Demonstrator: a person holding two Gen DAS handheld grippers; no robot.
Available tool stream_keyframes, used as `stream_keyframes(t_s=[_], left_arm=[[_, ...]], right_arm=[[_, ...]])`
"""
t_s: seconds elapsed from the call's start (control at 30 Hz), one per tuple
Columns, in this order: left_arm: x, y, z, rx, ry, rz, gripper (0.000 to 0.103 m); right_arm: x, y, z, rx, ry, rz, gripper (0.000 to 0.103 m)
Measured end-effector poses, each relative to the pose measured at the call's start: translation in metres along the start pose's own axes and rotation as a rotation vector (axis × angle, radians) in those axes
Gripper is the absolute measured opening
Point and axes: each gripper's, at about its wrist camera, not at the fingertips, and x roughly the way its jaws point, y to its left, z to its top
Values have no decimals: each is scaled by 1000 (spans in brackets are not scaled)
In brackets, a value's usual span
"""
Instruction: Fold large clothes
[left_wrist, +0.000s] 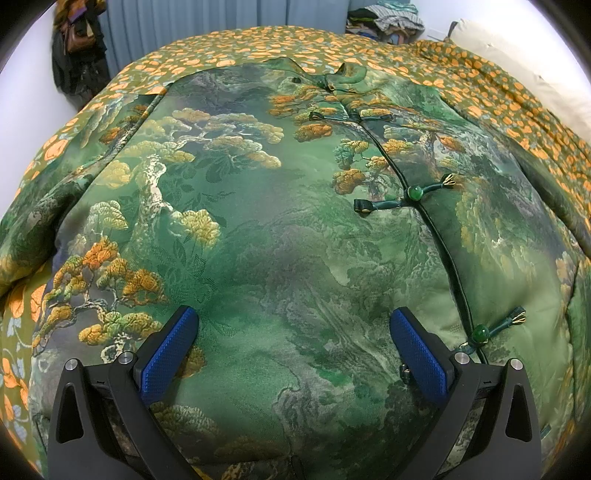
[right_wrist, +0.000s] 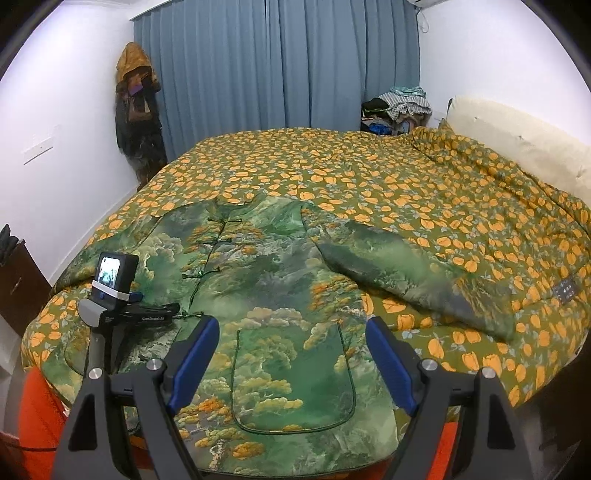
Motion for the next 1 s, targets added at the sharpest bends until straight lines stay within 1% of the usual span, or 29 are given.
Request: stream_keyframes(t_s=[0.2, 0.33, 0.53, 0.73, 0.87, 0.93, 1.0], left_arm=[[0, 0, 0, 0, 0, 0, 103], [0, 0, 0, 0, 0, 0, 103], [0, 0, 0, 0, 1, 0, 103], [0, 0, 0, 0, 1, 1, 103], [1, 0, 0, 0, 1, 1, 103], [1, 0, 0, 0, 1, 1, 103], [1, 0, 0, 0, 1, 1, 103]], right_arm=[[-3, -2, 7, -10, -19, -2, 83], [-5, -2, 9, 8, -35, -2, 83], [-3, 1, 6, -11, -21, -2, 83], [1, -8, 5, 12, -25, -16, 83], [4, -24, 2, 42, -28, -34, 83], [6, -46, -1, 81, -31, -45, 83], [6, -72, -3, 126, -28, -77, 83]])
